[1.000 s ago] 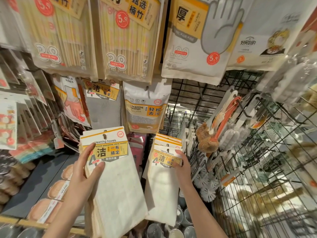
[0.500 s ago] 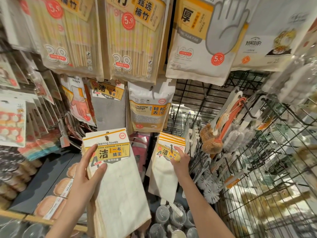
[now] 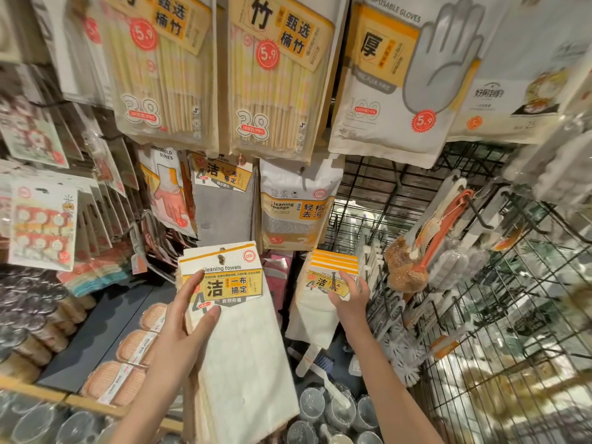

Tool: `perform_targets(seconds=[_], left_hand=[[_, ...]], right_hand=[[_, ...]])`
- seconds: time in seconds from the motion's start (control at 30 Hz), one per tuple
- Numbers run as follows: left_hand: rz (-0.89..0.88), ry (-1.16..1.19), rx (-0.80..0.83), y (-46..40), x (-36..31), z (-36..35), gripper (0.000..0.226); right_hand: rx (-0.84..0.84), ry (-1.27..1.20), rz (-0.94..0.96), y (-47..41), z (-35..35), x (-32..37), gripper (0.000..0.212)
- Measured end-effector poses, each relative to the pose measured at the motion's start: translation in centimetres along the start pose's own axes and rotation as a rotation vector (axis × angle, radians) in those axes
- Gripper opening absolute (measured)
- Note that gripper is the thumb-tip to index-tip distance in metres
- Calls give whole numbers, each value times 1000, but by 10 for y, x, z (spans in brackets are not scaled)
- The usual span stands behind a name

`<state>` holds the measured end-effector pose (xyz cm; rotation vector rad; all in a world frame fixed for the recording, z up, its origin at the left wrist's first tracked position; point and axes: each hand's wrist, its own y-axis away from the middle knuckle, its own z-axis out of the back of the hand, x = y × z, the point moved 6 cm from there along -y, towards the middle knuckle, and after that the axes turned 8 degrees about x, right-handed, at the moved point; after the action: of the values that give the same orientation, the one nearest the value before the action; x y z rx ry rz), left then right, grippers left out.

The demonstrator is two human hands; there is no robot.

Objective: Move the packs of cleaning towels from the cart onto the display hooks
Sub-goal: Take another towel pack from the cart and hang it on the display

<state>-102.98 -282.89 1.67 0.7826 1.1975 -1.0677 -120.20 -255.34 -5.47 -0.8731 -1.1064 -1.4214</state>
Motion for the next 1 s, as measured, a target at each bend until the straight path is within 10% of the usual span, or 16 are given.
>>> perform_targets(seconds=[0.43,1.0], left_hand=[[-48,50,56,10,-12,-7,60],[-48,144,59,23,-8,-3,86]], right_hand=[[385,-192,267,101,-72,115,45],[303,-94,192,115,-85,114,63]])
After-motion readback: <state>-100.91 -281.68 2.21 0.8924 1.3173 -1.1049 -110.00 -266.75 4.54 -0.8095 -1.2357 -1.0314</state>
